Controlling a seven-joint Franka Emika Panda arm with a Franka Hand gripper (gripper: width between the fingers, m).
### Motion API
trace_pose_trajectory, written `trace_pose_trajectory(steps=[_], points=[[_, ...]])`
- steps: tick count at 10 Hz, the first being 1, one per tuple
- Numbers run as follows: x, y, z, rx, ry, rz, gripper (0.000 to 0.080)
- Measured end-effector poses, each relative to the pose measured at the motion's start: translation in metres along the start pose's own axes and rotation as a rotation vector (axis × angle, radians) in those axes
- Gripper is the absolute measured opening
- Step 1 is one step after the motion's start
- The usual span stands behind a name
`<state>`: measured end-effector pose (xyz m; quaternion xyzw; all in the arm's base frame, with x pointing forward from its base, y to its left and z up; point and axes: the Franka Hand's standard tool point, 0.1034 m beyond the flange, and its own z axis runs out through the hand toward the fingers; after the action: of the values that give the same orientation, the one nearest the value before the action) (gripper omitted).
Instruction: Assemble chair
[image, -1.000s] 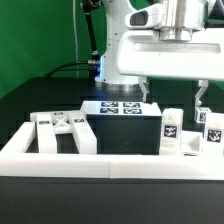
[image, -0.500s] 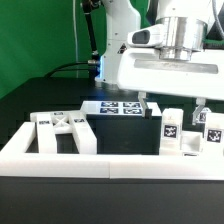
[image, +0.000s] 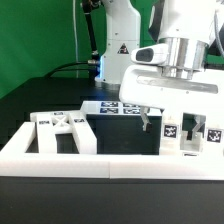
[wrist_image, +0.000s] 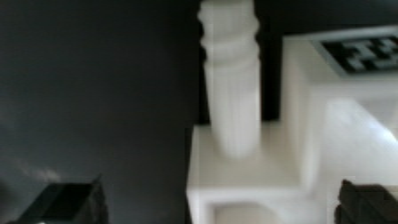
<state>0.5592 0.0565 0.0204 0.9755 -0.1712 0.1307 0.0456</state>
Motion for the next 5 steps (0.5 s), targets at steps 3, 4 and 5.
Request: trace_pose_trajectory(steps=[3,4,5], points=[[-0.0042,0.0007,0.0044,-0.006,-0.006,-0.005,0.0649],[-0.0046,0.0001,0.0044,-0.005,-0.007,-0.006,0.0523],[-0.0045,0.0004,0.0044,-0.005,-0.007,-0.006,0.0384]])
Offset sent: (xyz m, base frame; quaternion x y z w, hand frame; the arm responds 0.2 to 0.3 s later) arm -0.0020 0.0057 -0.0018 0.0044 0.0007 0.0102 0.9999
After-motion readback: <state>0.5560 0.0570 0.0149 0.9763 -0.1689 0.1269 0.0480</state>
